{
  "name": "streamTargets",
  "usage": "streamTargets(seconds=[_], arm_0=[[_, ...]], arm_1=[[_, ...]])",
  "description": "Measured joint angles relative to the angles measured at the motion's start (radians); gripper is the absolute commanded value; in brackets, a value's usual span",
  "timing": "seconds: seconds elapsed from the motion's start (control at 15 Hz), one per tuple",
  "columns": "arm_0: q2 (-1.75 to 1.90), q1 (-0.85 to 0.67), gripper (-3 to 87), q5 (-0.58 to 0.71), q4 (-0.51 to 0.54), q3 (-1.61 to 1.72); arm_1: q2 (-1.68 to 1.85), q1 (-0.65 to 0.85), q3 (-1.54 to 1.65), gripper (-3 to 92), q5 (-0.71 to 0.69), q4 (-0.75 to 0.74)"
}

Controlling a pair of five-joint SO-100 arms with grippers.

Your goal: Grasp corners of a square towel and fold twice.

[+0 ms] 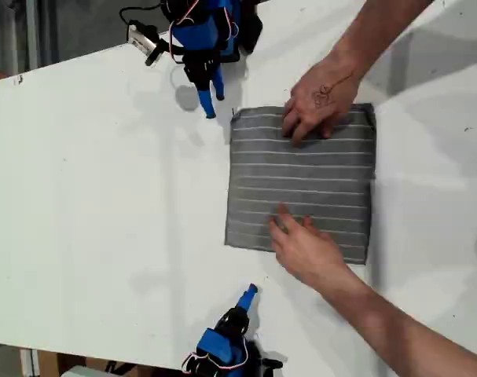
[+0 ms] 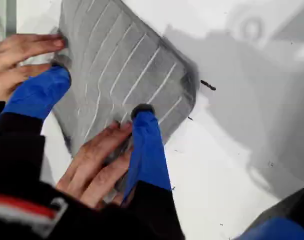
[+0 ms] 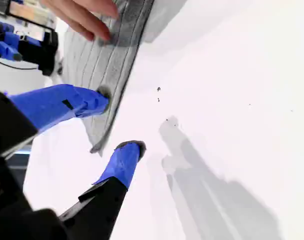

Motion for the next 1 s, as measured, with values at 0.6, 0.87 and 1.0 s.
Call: streamTargets(seconds=[0.6, 0.87, 1.0], arm_0=[[0.0, 0.0, 17.3, 0.0, 0.0, 0.0], [0.0, 0.0, 17.3, 0.0, 0.0, 0.0], [0.0, 0.0, 17.3, 0.0, 0.0, 0.0]], arm_1=[[0.0, -0.003, 0.014, 21.1, -0.118, -0.018], [0.0, -0.003, 0.014, 21.1, -0.118, -0.018], [0.0, -0.003, 0.014, 21.1, -0.118, -0.018]])
